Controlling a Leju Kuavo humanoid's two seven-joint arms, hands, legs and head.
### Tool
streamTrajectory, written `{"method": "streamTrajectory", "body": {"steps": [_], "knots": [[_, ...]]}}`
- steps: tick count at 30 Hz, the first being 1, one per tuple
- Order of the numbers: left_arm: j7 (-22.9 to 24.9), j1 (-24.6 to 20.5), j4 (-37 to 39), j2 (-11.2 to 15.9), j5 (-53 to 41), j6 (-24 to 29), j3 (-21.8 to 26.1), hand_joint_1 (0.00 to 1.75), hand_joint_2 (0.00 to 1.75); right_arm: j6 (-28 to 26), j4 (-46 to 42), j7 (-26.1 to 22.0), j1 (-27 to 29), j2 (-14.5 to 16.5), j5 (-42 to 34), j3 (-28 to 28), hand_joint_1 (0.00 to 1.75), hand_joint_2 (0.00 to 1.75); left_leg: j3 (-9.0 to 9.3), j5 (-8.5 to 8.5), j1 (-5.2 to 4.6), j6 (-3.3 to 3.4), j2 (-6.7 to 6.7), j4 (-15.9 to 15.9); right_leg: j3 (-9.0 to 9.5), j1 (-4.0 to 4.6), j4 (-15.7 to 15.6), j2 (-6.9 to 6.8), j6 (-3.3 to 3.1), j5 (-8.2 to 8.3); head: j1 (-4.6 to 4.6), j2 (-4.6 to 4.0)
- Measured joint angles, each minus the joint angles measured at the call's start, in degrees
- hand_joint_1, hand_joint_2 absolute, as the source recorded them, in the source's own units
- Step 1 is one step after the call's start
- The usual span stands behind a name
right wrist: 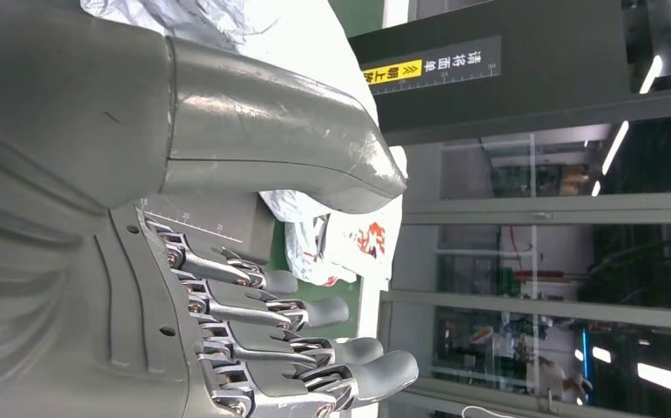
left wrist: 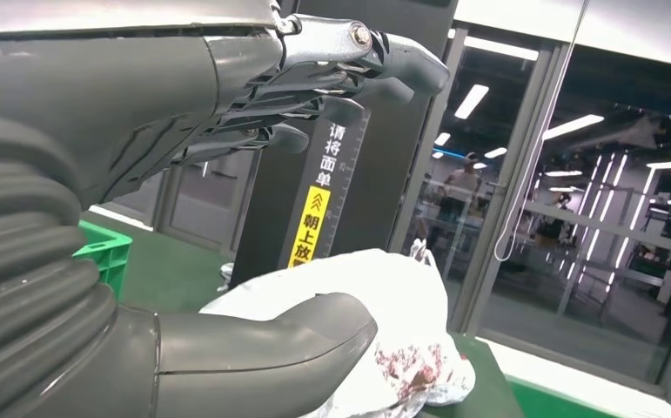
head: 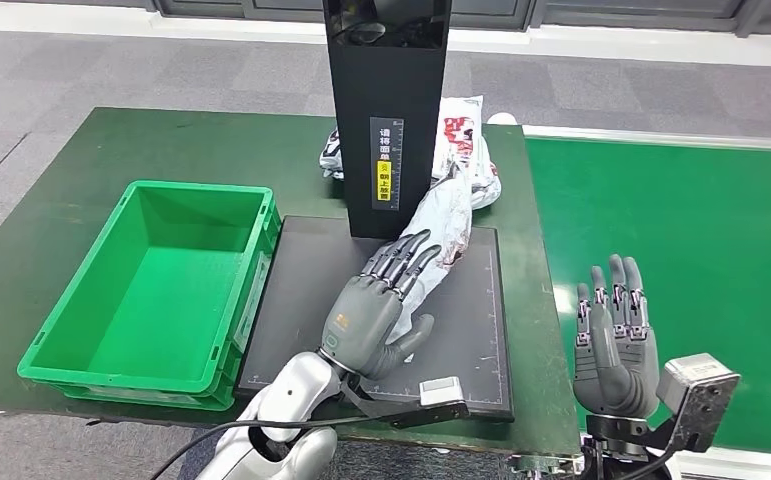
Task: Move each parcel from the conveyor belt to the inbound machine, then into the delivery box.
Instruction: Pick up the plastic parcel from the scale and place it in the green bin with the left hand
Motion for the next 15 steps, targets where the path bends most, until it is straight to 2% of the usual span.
{"method": "streamTrajectory", "body": {"steps": [6,9,15], "knots": [[0.1,-0.4,0.9,-0.1,0.1,-0.2,0.0,0.0,1.75,0.0,0.0,0.0,0.0,0.0,0.0,0.0,0.0,1.75,-0.02,0.0,0.0,0.0,0.0,0.0,-0.02,0.0,0.0,0.0,-0.01,0.0,0.0,0.0],[1.5,-0.9,1.8,-0.1,0.1,-2.6,0.1,0.0,1.75,0.2,0.0,0.0,0.0,0.0,0.0,-0.1,0.0,1.75,-0.01,0.0,0.0,0.0,0.0,0.0,-0.01,0.0,0.0,0.0,0.0,0.0,0.0,0.0],[5.5,-5.1,10.3,-0.3,-1.8,-5.2,2.2,0.0,1.75,0.7,0.0,0.2,0.1,0.0,-0.1,-0.2,0.0,1.75,0.0,0.03,0.0,-0.01,0.0,0.0,-0.01,0.0,0.0,0.0,0.0,0.03,0.0,0.0]]}}
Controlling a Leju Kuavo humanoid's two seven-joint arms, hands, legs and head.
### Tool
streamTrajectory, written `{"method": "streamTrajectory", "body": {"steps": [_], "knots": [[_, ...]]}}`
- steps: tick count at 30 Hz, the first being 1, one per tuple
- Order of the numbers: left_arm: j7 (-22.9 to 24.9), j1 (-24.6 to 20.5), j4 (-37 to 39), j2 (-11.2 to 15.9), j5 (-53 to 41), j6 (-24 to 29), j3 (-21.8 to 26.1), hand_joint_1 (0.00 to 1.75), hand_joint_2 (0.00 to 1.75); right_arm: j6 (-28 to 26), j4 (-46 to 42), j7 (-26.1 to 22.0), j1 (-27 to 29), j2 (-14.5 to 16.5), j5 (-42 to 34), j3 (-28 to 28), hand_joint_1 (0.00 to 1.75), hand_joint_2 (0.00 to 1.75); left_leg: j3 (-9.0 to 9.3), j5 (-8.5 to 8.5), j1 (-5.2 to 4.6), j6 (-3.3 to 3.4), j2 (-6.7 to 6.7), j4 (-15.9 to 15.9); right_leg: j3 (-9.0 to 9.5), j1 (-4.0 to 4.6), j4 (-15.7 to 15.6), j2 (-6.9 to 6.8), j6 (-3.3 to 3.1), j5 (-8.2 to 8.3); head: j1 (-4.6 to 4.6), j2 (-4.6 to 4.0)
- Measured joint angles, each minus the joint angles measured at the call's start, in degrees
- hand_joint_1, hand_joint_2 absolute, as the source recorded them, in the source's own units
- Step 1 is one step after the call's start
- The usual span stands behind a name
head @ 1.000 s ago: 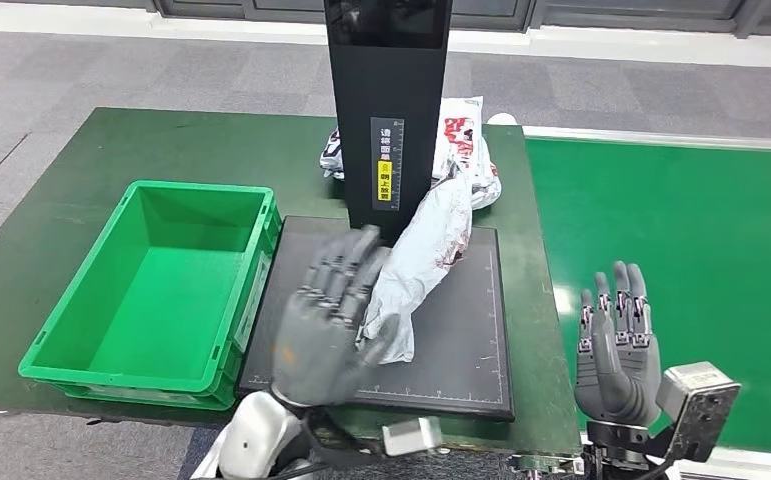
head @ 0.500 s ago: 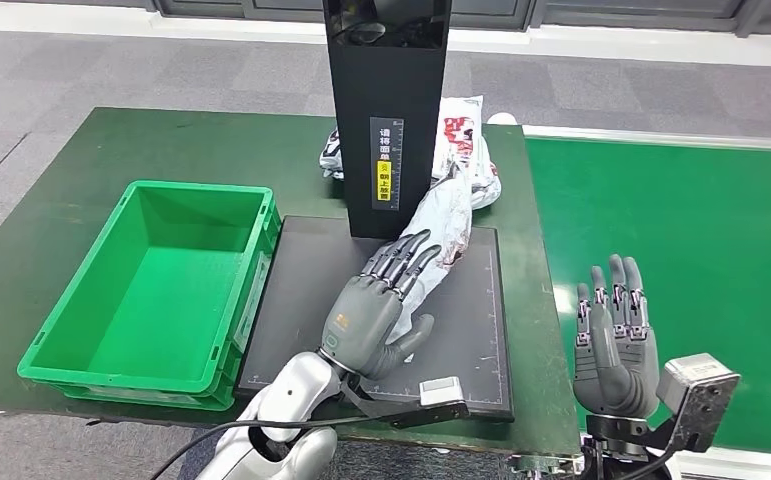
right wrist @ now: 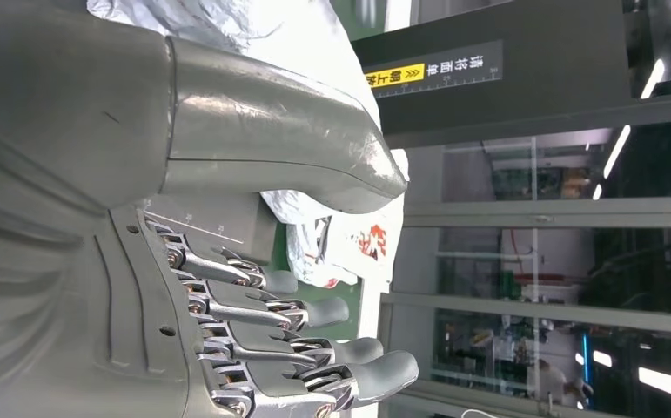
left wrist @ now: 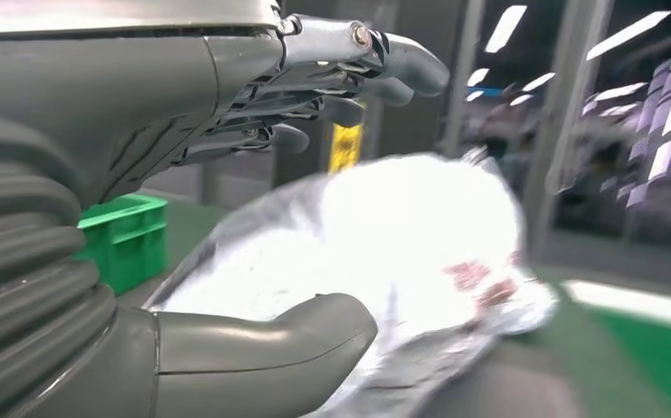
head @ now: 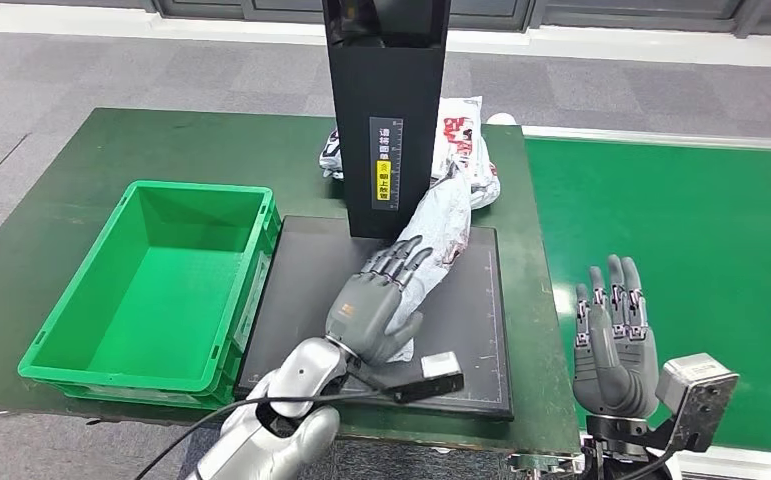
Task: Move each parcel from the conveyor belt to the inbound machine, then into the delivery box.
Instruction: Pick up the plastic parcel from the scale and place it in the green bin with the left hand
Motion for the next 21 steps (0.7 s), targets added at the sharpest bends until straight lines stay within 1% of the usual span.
{"method": "streamTrajectory", "body": {"steps": [5,6,7,9,10,11,12,17,21], "knots": [[5.8,-3.5,8.1,-0.2,-7.2,0.3,3.5,0.0,1.75,-0.1,0.0,0.1,0.0,0.0,-0.1,0.0,0.0,1.75,0.0,0.03,0.0,-0.04,0.0,0.0,0.0,0.0,0.0,0.0,-0.03,0.02,-0.01,0.0],[6.7,-4.1,9.7,-0.2,-8.4,0.0,4.3,0.05,1.75,-0.2,0.0,0.2,0.0,0.0,-0.1,0.0,0.0,1.75,-0.01,0.03,0.0,-0.04,0.0,0.0,0.0,0.0,0.0,0.0,-0.03,0.02,-0.01,0.0],[7.2,-4.7,11.3,-0.2,-9.3,-0.6,5.1,0.4,1.75,-0.2,0.0,0.3,0.0,0.0,-0.2,0.0,0.0,1.75,-0.01,0.03,0.0,-0.04,0.0,0.0,0.0,0.0,0.0,0.0,-0.03,0.02,-0.01,0.0],[6.8,-5.8,14.7,-0.3,-10.2,-2.3,6.9,1.24,1.75,-0.3,0.1,0.3,-0.2,0.0,-0.4,0.0,0.0,1.75,-0.01,0.03,0.0,-0.04,0.0,0.0,0.0,0.0,0.0,0.0,-0.03,0.02,0.0,0.0],[6.1,-6.3,16.6,-0.4,-10.2,-3.1,7.8,1.63,1.75,-0.3,0.2,0.4,-0.4,0.0,-0.5,0.0,0.0,1.75,-0.01,0.03,0.0,-0.04,0.0,0.0,0.0,0.0,0.0,0.0,-0.03,0.02,0.0,0.0],[5.4,-6.8,18.4,-0.5,-10.2,-3.7,8.5,1.71,1.75,-0.3,0.4,0.4,-0.6,0.0,-0.7,0.0,0.0,1.75,-0.01,0.03,0.0,-0.04,0.0,0.0,0.0,0.0,0.0,0.0,-0.03,0.02,0.0,0.0],[4.8,-7.2,20.1,-0.7,-10.1,-4.2,9.2,1.75,1.75,-0.3,0.6,0.4,-0.8,0.0,-0.8,0.0,0.0,1.75,-0.01,0.03,0.0,-0.04,0.0,0.0,0.0,0.0,0.0,0.0,-0.03,0.02,0.0,0.0],[3.3,-9.9,28.5,-1.6,-9.6,-5.5,11.1,1.75,1.75,-0.6,1.4,0.5,-1.3,0.0,-1.0,0.0,0.0,1.75,0.0,0.03,0.0,-0.03,-0.03,0.0,0.06,0.0,0.0,-0.03,-0.03,0.02,-0.01,0.0],[2.8,-12.6,33.6,-2.3,-9.6,-5.6,11.8,1.75,1.75,-0.9,1.5,0.6,-1.3,0.0,-1.1,0.0,0.0,1.75,0.09,0.03,0.0,-0.03,-0.04,0.0,0.17,0.0,0.0,-0.05,-0.02,0.02,-0.01,0.0]]}}
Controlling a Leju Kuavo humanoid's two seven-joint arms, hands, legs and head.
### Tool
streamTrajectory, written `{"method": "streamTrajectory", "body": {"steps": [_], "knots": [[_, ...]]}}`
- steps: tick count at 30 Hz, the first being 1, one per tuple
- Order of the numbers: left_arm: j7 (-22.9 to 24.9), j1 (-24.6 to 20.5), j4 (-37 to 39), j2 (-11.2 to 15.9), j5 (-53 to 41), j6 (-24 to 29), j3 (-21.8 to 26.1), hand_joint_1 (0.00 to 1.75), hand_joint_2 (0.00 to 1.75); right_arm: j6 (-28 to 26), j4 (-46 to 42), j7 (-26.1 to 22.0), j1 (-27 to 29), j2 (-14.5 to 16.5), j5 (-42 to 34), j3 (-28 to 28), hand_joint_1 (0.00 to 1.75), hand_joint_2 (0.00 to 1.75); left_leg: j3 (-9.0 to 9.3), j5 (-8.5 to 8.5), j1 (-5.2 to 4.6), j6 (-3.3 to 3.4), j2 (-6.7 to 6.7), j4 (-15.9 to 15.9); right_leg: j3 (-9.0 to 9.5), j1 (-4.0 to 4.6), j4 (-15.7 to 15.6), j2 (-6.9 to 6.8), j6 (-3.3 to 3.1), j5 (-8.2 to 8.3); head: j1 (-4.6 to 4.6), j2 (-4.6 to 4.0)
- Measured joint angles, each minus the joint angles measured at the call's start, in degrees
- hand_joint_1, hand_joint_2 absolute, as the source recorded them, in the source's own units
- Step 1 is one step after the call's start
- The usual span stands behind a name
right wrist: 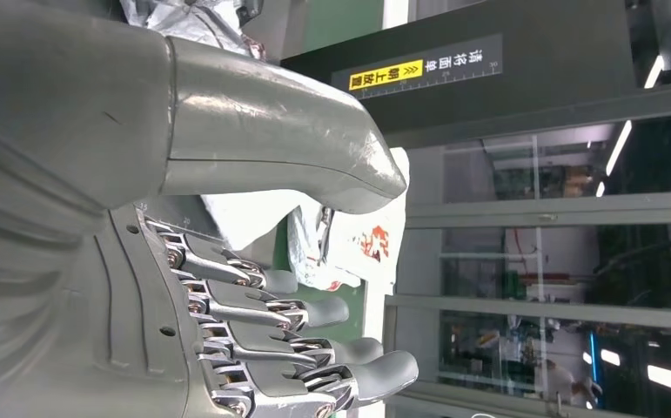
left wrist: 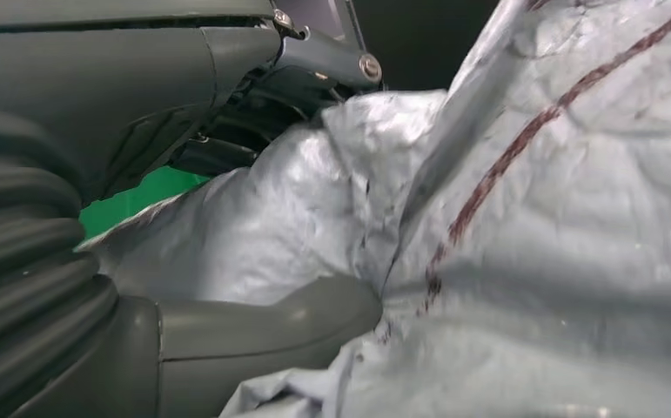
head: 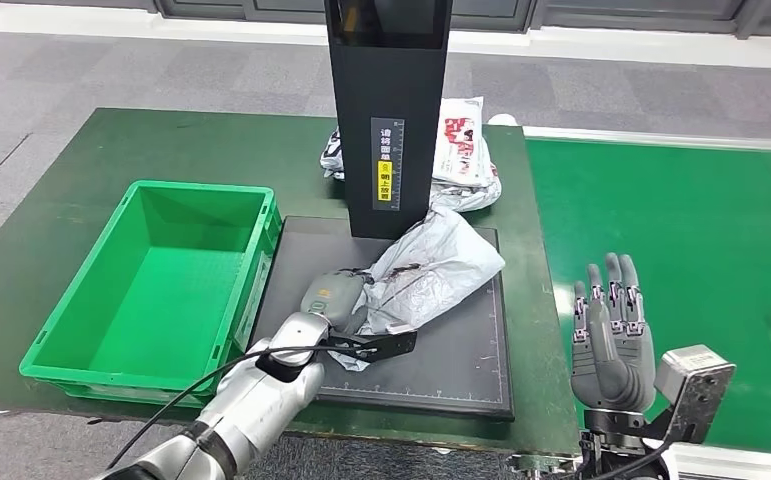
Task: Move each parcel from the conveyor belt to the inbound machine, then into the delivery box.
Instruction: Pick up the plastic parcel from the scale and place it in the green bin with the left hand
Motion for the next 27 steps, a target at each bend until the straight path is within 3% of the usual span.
{"method": "streamTrajectory", "body": {"steps": [11,15,20,23,27], "knots": [[-1.7,-3.2,6.2,-1.1,0.5,0.6,0.7,1.75,1.75,-0.8,0.0,0.3,1.3,0.0,-0.1,0.0,0.0,1.75,0.38,0.0,0.0,0.01,0.01,0.0,0.39,0.0,0.0,-0.01,0.01,-0.02,0.01,0.0],[-0.6,-1.7,4.4,-1.1,2.5,9.5,2.1,1.75,1.75,-1.2,-0.7,0.3,2.4,0.0,-0.2,0.0,0.0,1.75,0.35,0.02,0.0,0.01,0.02,0.0,0.33,0.0,0.0,0.01,0.01,0.01,0.01,0.0],[-2.3,2.9,-8.0,-0.3,6.1,17.5,4.8,1.75,1.75,-1.0,-2.4,0.2,4.0,0.2,-0.2,-0.1,0.0,1.75,0.08,0.08,0.01,-0.01,0.04,0.0,0.04,0.01,0.0,0.06,0.0,0.05,0.01,0.0],[-5.1,6.6,-20.1,0.6,10.2,25.7,6.6,1.75,1.75,-1.6,-2.6,-0.5,4.6,0.3,-0.2,-0.7,0.0,1.75,-0.01,0.06,0.01,-0.02,0.12,0.0,-0.08,0.01,0.0,0.13,-0.01,0.04,0.0,0.0],[-7.9,12.1,-35.4,1.6,14.5,30.6,9.6,1.75,1.75,-2.7,-2.8,-1.3,5.7,0.3,-0.1,-1.6,0.0,1.75,-0.04,-0.02,0.01,-0.06,0.16,0.0,-0.15,0.02,0.0,0.14,-0.06,-0.04,0.0,0.0]]}}
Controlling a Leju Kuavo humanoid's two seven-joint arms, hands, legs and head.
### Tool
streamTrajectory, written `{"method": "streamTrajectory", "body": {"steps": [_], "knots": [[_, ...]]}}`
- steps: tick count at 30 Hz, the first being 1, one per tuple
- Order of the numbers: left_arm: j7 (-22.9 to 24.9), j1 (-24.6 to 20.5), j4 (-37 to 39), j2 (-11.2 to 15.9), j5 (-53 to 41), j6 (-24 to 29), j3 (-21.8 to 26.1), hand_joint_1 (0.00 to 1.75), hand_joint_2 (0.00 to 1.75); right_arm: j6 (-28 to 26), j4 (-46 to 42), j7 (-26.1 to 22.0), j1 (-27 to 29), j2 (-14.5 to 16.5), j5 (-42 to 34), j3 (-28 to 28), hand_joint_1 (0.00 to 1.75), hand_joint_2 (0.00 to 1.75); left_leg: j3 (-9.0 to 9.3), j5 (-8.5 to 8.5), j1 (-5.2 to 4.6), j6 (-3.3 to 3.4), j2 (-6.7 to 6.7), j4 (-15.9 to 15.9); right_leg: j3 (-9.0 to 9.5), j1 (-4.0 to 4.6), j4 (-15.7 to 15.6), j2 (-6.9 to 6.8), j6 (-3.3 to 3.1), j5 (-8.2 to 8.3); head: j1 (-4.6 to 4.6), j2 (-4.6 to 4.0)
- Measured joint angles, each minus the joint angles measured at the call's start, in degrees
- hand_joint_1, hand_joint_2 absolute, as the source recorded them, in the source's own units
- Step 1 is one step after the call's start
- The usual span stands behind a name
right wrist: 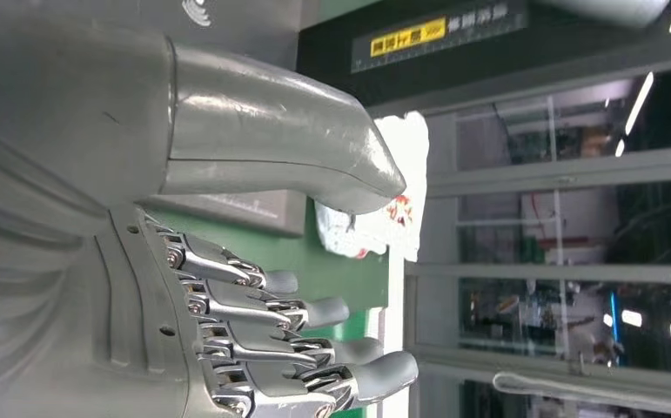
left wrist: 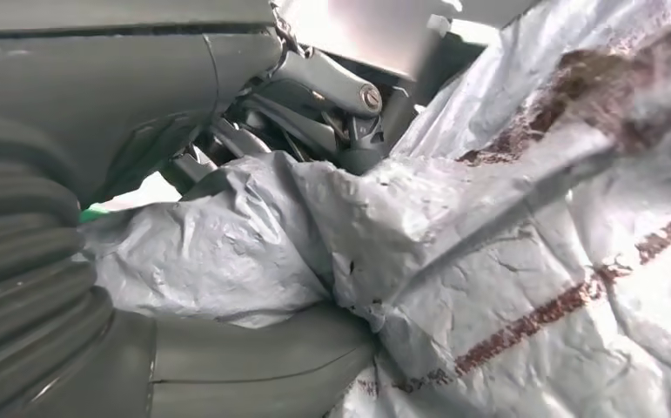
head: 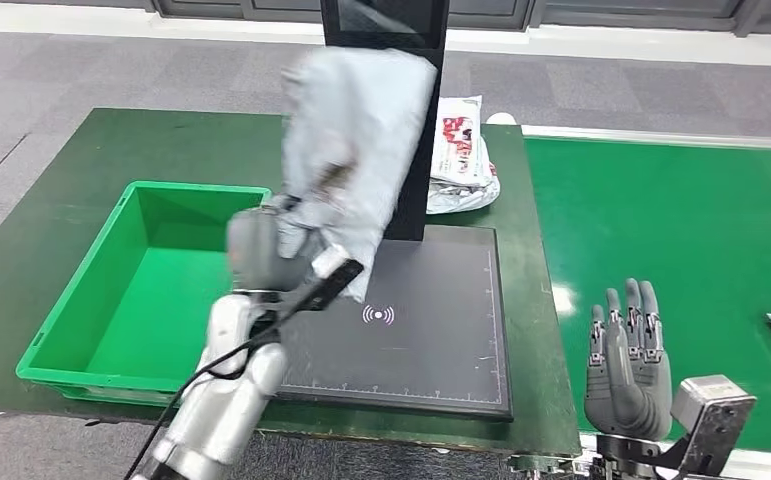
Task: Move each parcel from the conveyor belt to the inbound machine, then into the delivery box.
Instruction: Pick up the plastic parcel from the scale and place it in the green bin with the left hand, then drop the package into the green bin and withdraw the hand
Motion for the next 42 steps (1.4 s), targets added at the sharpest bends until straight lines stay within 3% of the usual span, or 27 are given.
{"method": "streamTrajectory", "body": {"steps": [5,11,18,19,22,23,26,27,42], "knots": [[-2.7,6.4,-12.3,0.6,4.3,4.6,4.3,1.75,1.75,-0.2,-1.5,-0.2,1.8,0.6,0.0,-1.6,0.0,1.75,-0.08,-0.03,0.01,-0.02,0.01,0.0,-0.09,0.0,0.0,-0.01,-0.03,-0.07,0.0,0.0],[-4.1,11.1,-20.5,1.1,7.3,6.8,10.7,1.75,1.75,0.7,-2.8,-0.4,3.3,2.1,0.4,-3.9,0.0,1.75,-0.1,-0.04,0.01,-0.02,0.02,0.0,-0.12,0.0,0.0,-0.01,-0.05,-0.08,0.0,0.0],[-1.2,13.4,-23.7,1.1,4.2,2.7,19.8,1.75,1.75,3.2,-3.4,-0.7,3.7,4.0,1.3,-6.9,0.0,1.75,-0.1,-0.03,0.01,-0.02,0.05,0.0,-0.14,0.01,0.0,0.0,-0.05,-0.08,-0.02,0.0],[-0.8,13.4,-23.7,1.1,3.7,2.1,20.9,1.51,1.75,3.4,-3.5,-0.7,3.7,4.1,1.3,-7.2,0.0,1.75,-0.1,-0.03,0.01,-0.02,0.05,0.0,-0.14,0.01,0.0,0.0,-0.05,-0.07,-0.02,0.0],[1.5,13.3,-23.2,1.3,-0.6,-1.2,23.1,0.52,1.75,4.2,-3.5,-0.7,3.7,4.6,1.4,-7.9,0.0,1.75,-0.09,-0.03,0.01,-0.02,0.05,0.0,-0.14,0.01,0.0,0.0,-0.05,-0.07,0.0,0.0],[2.7,13.0,-22.5,1.6,-3.2,-3.1,23.6,0.33,1.75,4.6,-3.5,-0.7,3.6,4.7,1.5,-8.1,0.0,1.75,-0.09,-0.03,0.01,-0.02,0.05,0.0,-0.14,0.0,0.0,0.0,-0.05,-0.07,0.0,0.0],[5.9,11.8,-18.2,3.0,-11.8,-10.2,24.8,0.0,0.44,5.7,-3.5,-0.6,3.2,5.0,2.1,-8.4,0.0,1.75,-0.09,-0.02,0.01,-0.03,0.08,0.0,-0.16,0.01,0.0,0.01,-0.06,-0.05,-0.01,0.0],[6.6,11.5,-16.7,3.4,-13.6,-11.4,25.0,0.0,0.0,5.8,-3.5,-0.6,3.0,5.0,2.2,-8.5,0.0,1.75,-0.1,-0.02,0.01,-0.03,0.1,0.0,-0.18,0.01,0.0,0.04,-0.07,-0.04,-0.01,0.0],[10.6,8.9,-8.3,5.9,-18.7,-18.3,25.0,0.0,0.0,6.7,-3.5,-0.4,2.7,5.3,1.9,-9.9,0.0,1.75,-0.11,-0.02,0.01,-0.04,0.14,0.0,-0.23,0.01,0.0,0.08,-0.09,-0.03,-0.01,0.0]]}}
